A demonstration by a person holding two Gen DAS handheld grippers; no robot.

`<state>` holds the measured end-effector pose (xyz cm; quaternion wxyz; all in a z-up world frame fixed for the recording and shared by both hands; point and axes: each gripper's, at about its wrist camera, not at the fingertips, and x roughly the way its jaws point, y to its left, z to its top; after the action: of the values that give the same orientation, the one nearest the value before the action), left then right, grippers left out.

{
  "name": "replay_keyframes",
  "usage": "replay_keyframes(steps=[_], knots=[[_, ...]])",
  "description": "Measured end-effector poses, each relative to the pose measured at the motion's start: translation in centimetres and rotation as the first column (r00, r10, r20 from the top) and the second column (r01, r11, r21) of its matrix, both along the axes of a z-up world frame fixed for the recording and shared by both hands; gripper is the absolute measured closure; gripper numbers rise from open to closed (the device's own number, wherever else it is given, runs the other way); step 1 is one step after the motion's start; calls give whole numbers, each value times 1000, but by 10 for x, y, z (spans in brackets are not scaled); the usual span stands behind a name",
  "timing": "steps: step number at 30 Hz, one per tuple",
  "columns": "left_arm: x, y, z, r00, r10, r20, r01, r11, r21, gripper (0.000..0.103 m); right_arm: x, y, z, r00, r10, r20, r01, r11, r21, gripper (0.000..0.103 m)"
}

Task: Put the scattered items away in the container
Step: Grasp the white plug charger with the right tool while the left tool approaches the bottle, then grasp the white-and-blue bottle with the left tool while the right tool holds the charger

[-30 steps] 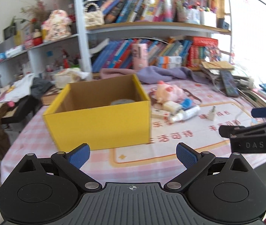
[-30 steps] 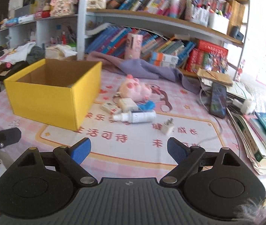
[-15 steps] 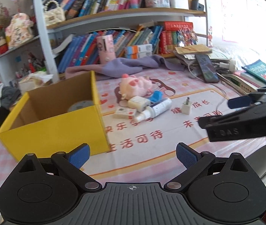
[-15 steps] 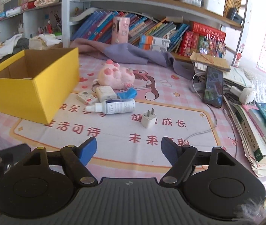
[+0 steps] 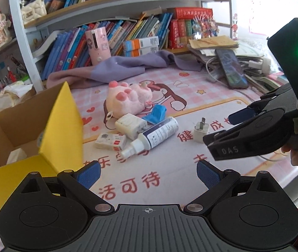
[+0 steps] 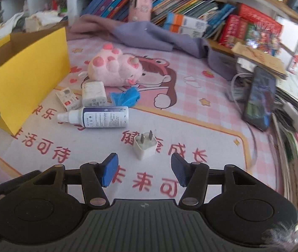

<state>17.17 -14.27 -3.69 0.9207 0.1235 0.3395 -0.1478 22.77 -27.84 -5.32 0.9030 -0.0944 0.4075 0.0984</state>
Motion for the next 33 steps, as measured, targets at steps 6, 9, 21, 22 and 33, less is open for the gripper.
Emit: replay_keyframes(steps=[6, 9, 21, 22, 33], knots=[[30, -22, -13, 1000, -6, -26, 8, 996, 85, 8, 32, -4, -16, 994, 83, -68, -82, 997, 14, 50], [44, -28, -17, 999, 0, -38, 5, 992, 127, 10, 44, -3, -22, 988, 126, -89, -125, 992, 24, 53], [96, -57, -37, 995, -78, -67, 91, 972, 217, 26, 73, -32, -29, 985, 112, -129, -103, 992, 75, 75], [100, -60, -39, 994, -87, -70, 100, 970, 223, 26, 74, -35, -29, 986, 105, -128, -96, 993, 74, 75], [111, -68, -37, 973, -117, -201, 146, 980, 134, 57, 81, -54, -31, 987, 79, -141, -65, 993, 100, 75]])
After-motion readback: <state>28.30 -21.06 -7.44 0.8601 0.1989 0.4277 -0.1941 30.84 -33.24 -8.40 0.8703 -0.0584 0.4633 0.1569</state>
